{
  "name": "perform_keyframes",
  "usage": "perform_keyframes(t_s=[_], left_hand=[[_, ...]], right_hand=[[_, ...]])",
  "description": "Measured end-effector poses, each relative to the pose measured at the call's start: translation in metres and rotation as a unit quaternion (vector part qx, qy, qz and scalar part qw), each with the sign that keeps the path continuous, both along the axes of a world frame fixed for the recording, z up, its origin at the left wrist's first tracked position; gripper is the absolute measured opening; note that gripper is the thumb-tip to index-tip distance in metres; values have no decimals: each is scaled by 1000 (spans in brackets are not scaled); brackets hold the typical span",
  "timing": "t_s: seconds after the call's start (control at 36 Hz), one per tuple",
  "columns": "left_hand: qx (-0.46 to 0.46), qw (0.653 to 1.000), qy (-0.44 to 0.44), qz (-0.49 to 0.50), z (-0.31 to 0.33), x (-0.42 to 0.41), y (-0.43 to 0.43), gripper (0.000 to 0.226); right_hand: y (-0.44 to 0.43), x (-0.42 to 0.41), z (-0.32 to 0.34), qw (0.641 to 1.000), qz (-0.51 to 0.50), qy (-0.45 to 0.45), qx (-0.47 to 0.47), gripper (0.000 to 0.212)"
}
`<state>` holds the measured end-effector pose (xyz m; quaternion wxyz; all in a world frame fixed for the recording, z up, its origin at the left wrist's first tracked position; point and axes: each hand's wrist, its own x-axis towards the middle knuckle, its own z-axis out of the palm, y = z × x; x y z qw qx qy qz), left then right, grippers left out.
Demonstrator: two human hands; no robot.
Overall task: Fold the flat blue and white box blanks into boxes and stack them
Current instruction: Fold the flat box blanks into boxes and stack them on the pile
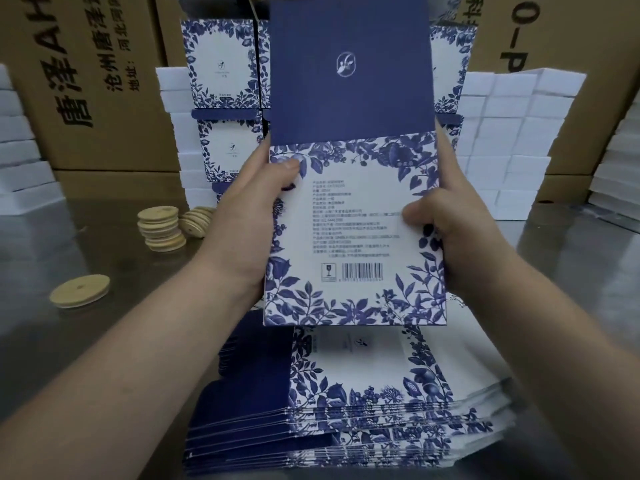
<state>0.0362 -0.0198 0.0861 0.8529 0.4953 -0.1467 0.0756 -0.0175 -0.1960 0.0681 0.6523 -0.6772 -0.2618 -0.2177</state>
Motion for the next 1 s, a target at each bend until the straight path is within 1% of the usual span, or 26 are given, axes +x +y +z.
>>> perform_keyframes(t_s=[0.03,0.06,0.08,0.14,0.19,0.22,0.28,0.33,0.39,0.44,0.56,0.64,0.81,0.86,0.92,1.0], left_hand=[[8,1000,-11,4,-1,-6,-3,46],[36,999,-29,-13,-1,-17,-9,43],[83,993,-71,-39,-2,-28,-15,38],[81,983,-141,-84,-14,-36,-10,30],[76,980,-162,-86,-19,-28,-6,23],[73,980,-164,-86,-19,-25,-5,23],[72,981,-162,-82,-20,-22,-4,23],[75,980,-167,-74,-22,-23,-6,18],[63,983,-164,-59,-22,-24,-8,12],[60,985,-151,-52,-23,-24,-9,12],[101,988,-113,-27,-25,-19,-9,25],[127,988,-83,-20,-26,-20,-11,35],[143,987,-68,-14,-25,-20,-14,30],[151,986,-66,-9,-26,-21,-15,33],[157,986,-50,18,-28,-21,-16,38],[164,985,-42,31,-29,-21,-17,35]], right_hand=[[-2,-1,0,1000,-3,-12,-20,75],[-4,-1,1,999,-6,-22,-32,77],[-5,-1,2,999,-6,-34,-39,79],[-5,-1,2,997,-4,-51,-56,80],[-5,-1,2,995,-7,-65,-70,75],[-5,-1,1,994,-9,-72,-77,72],[-4,-1,0,992,-13,-82,-95,62],[-3,-1,-1,990,-19,-86,-106,55],[-2,-1,-3,990,-29,-92,-105,50],[-1,-1,-4,989,-37,-99,-99,45],[2,3,-7,994,-32,-96,-46,36],[5,5,-11,993,-52,-87,-61,29],[2,9,-15,991,-88,-75,-64,20],[2,10,-17,991,-94,-67,-62,14],[2,11,-20,992,-102,-48,-51,8],[5,12,-21,992,-116,-23,-48,13]])
